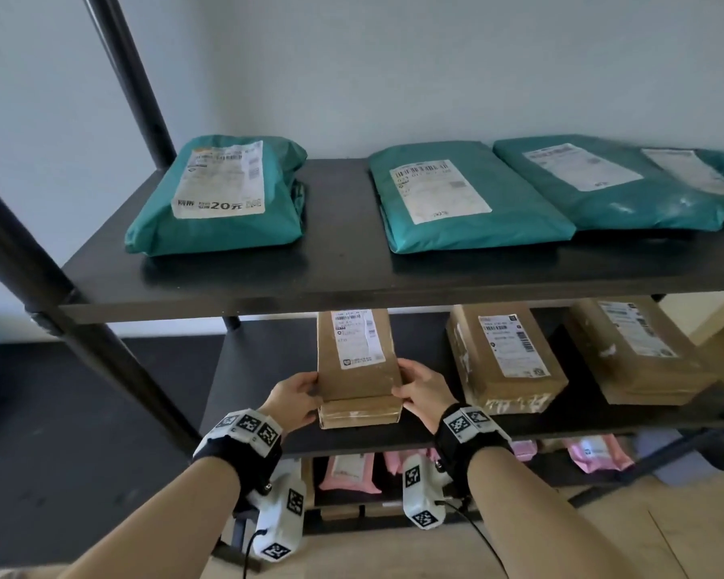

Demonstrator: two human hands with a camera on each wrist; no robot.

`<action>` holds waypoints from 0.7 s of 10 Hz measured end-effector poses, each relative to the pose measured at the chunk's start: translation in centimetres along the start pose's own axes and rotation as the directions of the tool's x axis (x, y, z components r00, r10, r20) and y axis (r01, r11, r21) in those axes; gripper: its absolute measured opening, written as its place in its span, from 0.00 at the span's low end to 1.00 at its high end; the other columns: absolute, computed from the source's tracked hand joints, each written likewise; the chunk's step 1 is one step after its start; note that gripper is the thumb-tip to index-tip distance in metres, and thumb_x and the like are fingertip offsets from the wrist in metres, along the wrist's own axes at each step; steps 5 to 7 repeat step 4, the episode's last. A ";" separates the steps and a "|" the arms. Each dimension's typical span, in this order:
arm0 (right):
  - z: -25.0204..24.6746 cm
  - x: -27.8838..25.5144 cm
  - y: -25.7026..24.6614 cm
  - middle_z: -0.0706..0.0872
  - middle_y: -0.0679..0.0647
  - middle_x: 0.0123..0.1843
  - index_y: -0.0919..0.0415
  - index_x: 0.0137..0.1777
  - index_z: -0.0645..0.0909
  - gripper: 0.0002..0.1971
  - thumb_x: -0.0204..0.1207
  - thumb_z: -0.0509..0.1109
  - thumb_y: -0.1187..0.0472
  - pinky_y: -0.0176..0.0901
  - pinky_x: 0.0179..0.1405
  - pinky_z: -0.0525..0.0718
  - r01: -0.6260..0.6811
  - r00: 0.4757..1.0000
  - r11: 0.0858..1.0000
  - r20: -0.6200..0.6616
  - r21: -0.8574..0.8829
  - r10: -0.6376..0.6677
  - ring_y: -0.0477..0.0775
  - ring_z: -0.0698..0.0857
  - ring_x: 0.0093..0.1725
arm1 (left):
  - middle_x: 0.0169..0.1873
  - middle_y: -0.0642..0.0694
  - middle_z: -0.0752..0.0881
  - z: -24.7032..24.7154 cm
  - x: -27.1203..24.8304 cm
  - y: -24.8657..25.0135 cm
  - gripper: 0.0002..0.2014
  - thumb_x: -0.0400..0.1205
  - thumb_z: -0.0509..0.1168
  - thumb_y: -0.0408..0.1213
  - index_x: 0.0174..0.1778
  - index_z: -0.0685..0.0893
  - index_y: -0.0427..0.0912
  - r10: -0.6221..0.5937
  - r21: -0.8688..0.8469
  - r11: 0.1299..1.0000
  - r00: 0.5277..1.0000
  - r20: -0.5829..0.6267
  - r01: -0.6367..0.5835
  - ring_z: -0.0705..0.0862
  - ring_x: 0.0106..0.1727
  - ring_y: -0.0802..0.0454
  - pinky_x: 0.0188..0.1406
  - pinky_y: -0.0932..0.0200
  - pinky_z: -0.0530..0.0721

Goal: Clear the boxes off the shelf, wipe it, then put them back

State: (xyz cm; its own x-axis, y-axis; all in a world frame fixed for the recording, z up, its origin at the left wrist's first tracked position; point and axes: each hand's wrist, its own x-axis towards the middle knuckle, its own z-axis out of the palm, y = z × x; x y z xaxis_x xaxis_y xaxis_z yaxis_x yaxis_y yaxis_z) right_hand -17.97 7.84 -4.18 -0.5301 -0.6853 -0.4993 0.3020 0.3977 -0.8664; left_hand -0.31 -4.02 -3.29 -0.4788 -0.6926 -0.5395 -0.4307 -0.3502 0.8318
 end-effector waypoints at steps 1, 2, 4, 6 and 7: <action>-0.1 -0.6 -0.2 0.84 0.54 0.66 0.57 0.71 0.77 0.27 0.73 0.70 0.76 0.46 0.67 0.80 0.068 0.997 0.981 -0.012 -0.183 -0.072 0.53 0.82 0.66 | 0.69 0.41 0.78 0.2 -0.3 0.0 0.27 0.80 0.59 0.18 0.76 0.70 0.39 0.005 0.023 1.000 1.000 -0.009 -0.005 0.80 0.51 0.49 0.42 0.60 0.79; 0.3 -2.0 -1.0 0.81 0.54 0.70 0.59 0.74 0.74 0.26 0.75 0.71 0.68 0.39 0.67 0.74 0.145 0.983 0.859 -0.028 -0.492 -0.182 0.53 0.79 0.69 | 0.72 0.36 0.76 -0.1 -1.6 0.2 0.28 0.80 0.58 0.17 0.76 0.70 0.40 0.048 0.104 0.993 0.996 0.074 -0.055 0.78 0.60 0.46 0.50 0.54 0.80; 1.3 -6.8 0.0 0.82 0.55 0.69 0.58 0.73 0.73 0.24 0.78 0.68 0.57 0.43 0.65 0.78 0.046 0.983 0.664 -0.085 -0.746 -0.164 0.55 0.81 0.67 | 0.66 0.41 0.81 -0.9 -6.3 -0.3 0.23 0.80 0.65 0.34 0.72 0.75 0.40 0.170 0.587 0.790 0.983 0.072 -0.180 0.81 0.66 0.46 0.63 0.61 0.77; 1.3 -6.8 0.0 0.82 0.55 0.69 0.58 0.73 0.73 0.24 0.78 0.68 0.57 0.43 0.65 0.78 0.046 0.983 0.664 -0.085 -0.746 -0.164 0.55 0.81 0.67 | 0.66 0.41 0.81 -0.9 -6.3 -0.3 0.23 0.80 0.65 0.34 0.72 0.75 0.40 0.170 0.587 0.790 0.983 0.072 -0.180 0.81 0.66 0.46 0.63 0.61 0.77; 1.3 -6.8 0.0 0.82 0.55 0.69 0.58 0.73 0.73 0.24 0.78 0.68 0.57 0.43 0.65 0.78 0.046 0.983 0.664 -0.085 -0.746 -0.164 0.55 0.81 0.67 | 0.66 0.41 0.81 -0.9 -6.3 -0.3 0.23 0.80 0.65 0.34 0.72 0.75 0.40 0.170 0.587 0.790 0.983 0.072 -0.180 0.81 0.66 0.46 0.63 0.61 0.77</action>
